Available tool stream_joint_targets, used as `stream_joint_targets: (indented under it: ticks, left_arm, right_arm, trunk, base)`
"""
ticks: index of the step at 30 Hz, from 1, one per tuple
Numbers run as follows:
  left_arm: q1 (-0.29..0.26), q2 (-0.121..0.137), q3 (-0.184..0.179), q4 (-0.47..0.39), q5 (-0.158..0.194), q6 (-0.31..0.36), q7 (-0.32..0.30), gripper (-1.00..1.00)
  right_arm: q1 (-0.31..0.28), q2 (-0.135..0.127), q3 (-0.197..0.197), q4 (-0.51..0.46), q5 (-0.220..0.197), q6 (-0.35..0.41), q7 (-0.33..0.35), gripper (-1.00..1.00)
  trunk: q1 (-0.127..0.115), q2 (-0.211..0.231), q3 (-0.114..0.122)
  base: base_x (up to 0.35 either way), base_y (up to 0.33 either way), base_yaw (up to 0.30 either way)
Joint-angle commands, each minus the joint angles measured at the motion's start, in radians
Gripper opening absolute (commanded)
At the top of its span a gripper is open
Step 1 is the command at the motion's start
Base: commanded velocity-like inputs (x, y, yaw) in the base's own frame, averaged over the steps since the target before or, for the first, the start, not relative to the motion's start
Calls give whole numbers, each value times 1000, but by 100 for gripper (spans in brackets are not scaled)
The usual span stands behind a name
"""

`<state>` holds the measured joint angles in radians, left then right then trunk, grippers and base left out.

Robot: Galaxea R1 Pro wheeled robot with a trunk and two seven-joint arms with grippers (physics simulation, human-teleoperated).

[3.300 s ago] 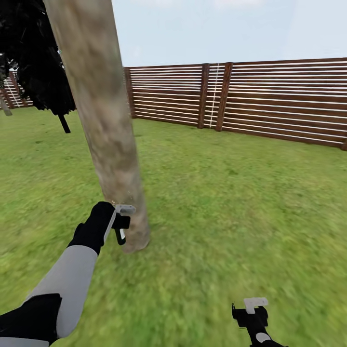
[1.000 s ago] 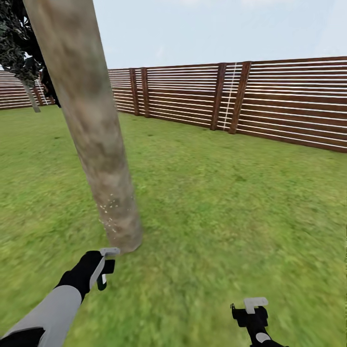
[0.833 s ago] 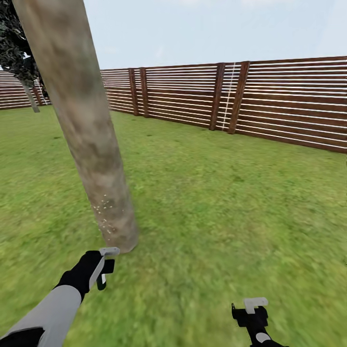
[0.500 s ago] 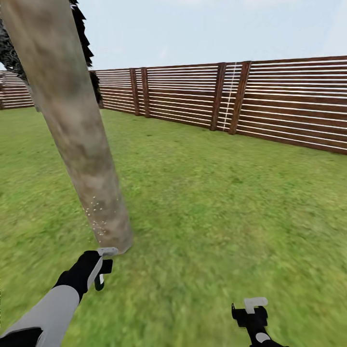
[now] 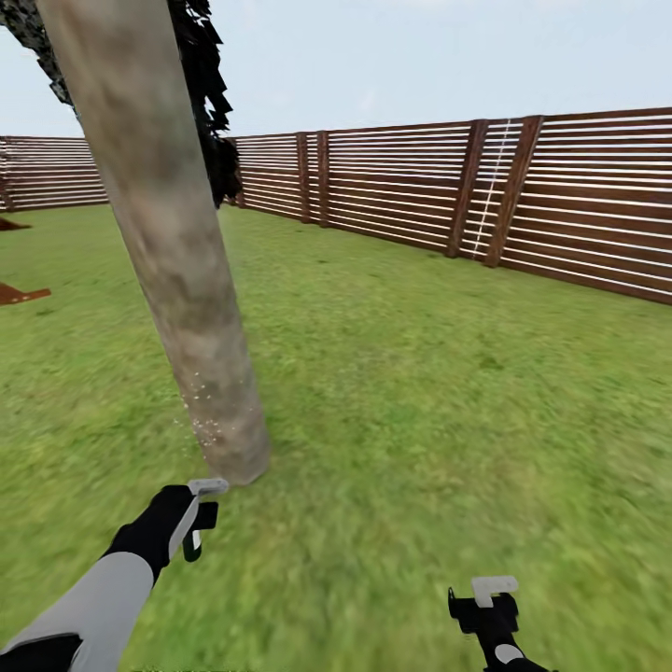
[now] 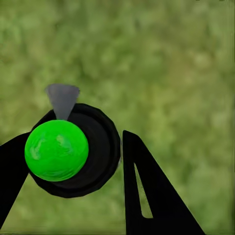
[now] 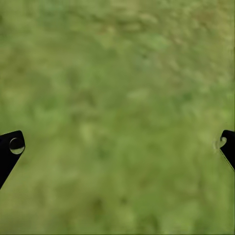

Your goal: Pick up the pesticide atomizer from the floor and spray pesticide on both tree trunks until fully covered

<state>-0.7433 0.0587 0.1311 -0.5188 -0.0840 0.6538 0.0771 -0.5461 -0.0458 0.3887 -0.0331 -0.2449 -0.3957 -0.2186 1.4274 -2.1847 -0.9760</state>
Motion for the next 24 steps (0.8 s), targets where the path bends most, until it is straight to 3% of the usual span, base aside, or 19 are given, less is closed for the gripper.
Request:
stream_joint_targets:
  ticks: [1, 8, 15, 20, 24]
  left_arm:
    - [-1, -1, 4, -1, -8, 5, -3, -100]
    - [0, -1, 4, -1, -9, 4, -2, -100]
    - [0, 19, 1, 0, -13, 4, 1, -100]
    - [0, 24, 1, 0, -17, 6, 3, -100]
    - [-1, 22, -1, 0, -14, 6, 3, -100]
  right_arm:
    - [0, 0, 9, -1, -8, -2, -2, 100]
    - [0, 0, 9, -1, -8, -2, -2, 100]
    - [0, 0, 9, -1, -8, -2, -2, 100]
    - [0, 0, 9, -1, -8, -2, -2, 100]
    - [0, 0, 9, -1, -8, -2, -2, 100]
  trunk:
    - [0, 0, -1]
    - [0, 0, -1]
    - [0, 0, -1]
    - [0, 0, -1]
    - [0, 0, -1]
  base:
    - [174, -237, 261]
    - [200, -221, 57]
    - [167, -240, 244]
    - [12, -273, 264]
    - [0, -275, 44]
